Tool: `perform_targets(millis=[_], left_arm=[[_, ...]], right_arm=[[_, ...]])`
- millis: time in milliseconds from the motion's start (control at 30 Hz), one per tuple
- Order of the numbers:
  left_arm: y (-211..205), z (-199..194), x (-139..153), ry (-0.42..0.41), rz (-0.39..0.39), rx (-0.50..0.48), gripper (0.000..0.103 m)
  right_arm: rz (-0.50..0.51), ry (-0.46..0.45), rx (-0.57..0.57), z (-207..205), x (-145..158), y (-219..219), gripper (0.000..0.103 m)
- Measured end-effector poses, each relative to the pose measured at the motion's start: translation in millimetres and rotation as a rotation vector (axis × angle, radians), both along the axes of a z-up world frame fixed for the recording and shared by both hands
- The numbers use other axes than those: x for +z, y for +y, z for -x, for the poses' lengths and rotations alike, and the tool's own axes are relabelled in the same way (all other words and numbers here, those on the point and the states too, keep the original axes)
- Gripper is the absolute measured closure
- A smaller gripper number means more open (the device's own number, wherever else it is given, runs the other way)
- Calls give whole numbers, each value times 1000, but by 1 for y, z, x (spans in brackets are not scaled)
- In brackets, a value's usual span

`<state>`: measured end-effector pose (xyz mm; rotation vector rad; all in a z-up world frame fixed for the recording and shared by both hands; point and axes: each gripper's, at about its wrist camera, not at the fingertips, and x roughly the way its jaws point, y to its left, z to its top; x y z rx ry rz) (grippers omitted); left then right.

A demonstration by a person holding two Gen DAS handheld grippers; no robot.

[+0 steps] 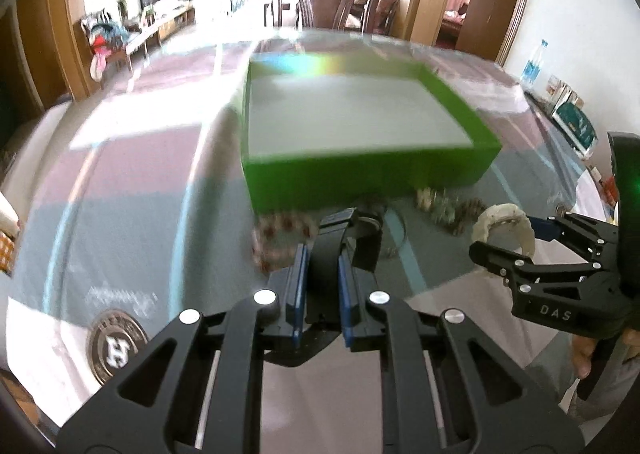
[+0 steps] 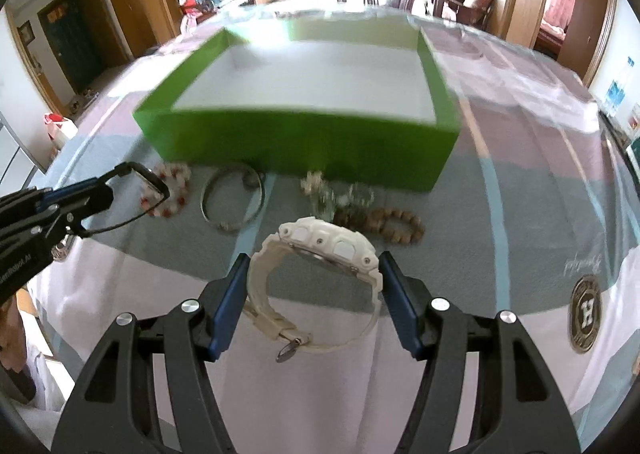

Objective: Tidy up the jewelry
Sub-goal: 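Carry both watches over the green box and open both grippers inside it, then lift both tools out of the green box back toward the jewelry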

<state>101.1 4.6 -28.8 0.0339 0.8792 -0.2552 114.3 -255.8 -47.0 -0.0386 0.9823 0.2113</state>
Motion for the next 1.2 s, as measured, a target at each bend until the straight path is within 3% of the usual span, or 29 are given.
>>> perform_targets(millis=[233,367,467,600,767,833,867,967,1200], left_arm=[[-3,-14,64,-175,-38,11,89],[-7,-39,81,-214,-29,17,89],[-15,-67,73,-198,-42,14,89],[-21,-109,37,-97,-62,36,89],[-21,-134,8,-17,-50,42,89],[-19,-136,6,-16,-40,48,85],[-18,-137,6,-21,-36,51,73],[-14,-128,14,-56,-38,69,54],[-5,-78,24,-75,-69,87,51]], right_arm=[[-3,-184,-67,-18,65,-11,39],[28,-259,-110,-49,84,-11,39],[70,-233,-124,-80,69,-5,39],[86,-150,-125,-114,31,1,39],[59,-88,-125,-127,4,2,39],[47,-85,-125,-126,4,2,38],[48,-97,-124,-123,8,2,37],[37,-149,-123,-109,26,-4,26],[39,-177,-115,-49,49,-26,25]])
